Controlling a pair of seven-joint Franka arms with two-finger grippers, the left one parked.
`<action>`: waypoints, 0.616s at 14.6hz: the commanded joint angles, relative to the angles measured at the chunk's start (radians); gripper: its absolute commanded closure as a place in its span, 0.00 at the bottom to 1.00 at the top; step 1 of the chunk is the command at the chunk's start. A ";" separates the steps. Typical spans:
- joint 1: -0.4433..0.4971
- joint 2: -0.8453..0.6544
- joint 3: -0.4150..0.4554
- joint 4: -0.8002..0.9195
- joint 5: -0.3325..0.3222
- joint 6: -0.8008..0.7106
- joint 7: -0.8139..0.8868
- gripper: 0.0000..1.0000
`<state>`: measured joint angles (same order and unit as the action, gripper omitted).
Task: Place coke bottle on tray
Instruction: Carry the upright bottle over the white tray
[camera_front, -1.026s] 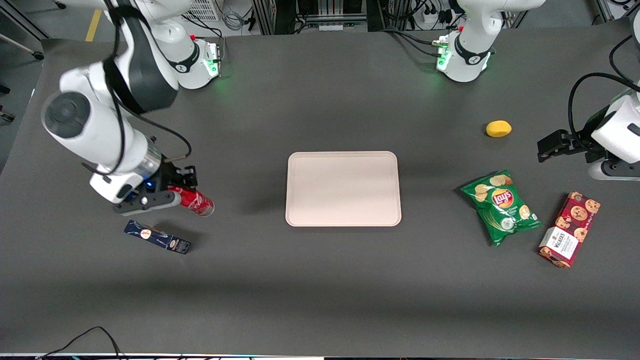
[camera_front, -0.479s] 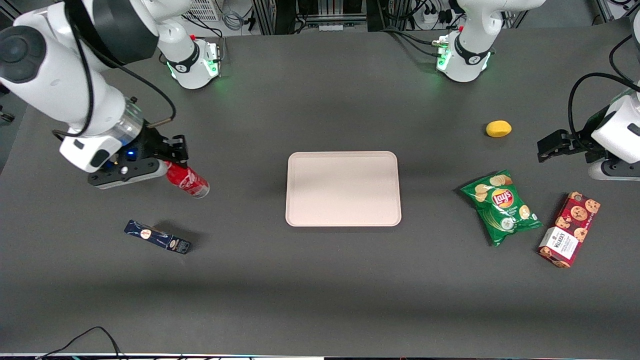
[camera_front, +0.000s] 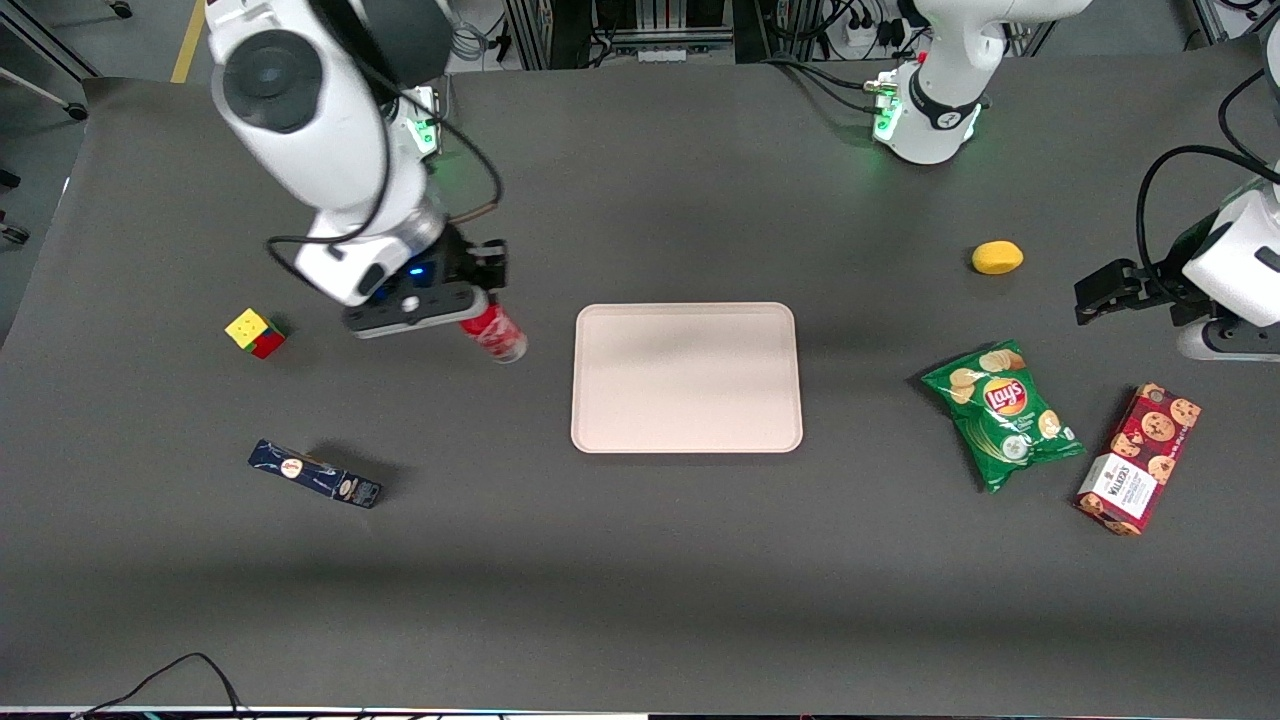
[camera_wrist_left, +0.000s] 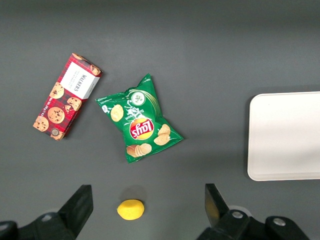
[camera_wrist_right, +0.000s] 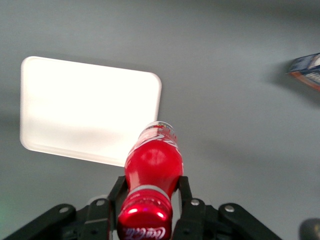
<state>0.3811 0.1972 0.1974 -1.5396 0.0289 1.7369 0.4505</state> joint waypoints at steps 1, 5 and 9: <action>0.053 0.083 0.079 0.070 -0.021 0.036 0.189 1.00; 0.101 0.172 0.093 0.059 -0.073 0.117 0.218 1.00; 0.111 0.277 0.113 0.018 -0.162 0.222 0.221 1.00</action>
<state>0.4846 0.3977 0.2964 -1.5294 -0.0815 1.8936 0.6416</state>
